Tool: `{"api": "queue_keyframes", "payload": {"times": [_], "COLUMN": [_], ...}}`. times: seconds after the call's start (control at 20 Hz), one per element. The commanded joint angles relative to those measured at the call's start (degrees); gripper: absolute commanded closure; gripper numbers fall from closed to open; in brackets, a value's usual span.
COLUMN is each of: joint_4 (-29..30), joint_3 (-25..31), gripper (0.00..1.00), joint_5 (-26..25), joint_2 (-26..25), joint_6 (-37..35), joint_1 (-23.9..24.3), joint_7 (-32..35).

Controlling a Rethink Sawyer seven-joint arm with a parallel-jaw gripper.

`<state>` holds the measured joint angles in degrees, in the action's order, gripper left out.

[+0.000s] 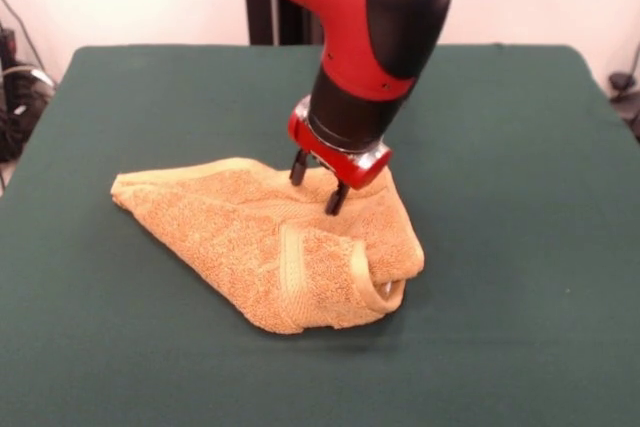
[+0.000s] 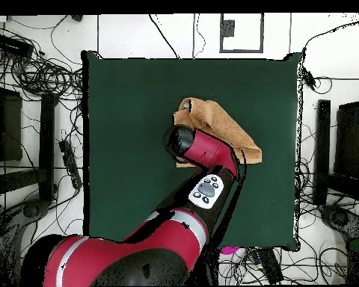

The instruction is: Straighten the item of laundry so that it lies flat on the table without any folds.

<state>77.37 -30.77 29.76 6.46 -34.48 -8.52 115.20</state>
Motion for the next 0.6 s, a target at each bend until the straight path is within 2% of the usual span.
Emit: {"api": "queue_keyframes", "payload": {"times": [0.05, 0.15, 0.35, 0.6], "joint_4": [-1.1, -1.5, -0.5, 5.5], "joint_3": [10.0, 9.7, 8.4, 8.5], "gripper": [0.00, 0.00, 0.00, 0.00], "joint_5": [5.2, 5.9, 4.9, 3.9], "joint_2": [-11.0, -11.8, -12.2, -9.4], "joint_6": [-12.6, -14.6, -13.7, -9.7], "joint_1": [-1.8, -1.6, -1.9, -3.4], "joint_7": [25.4, 26.4, 25.3, 26.0]}}
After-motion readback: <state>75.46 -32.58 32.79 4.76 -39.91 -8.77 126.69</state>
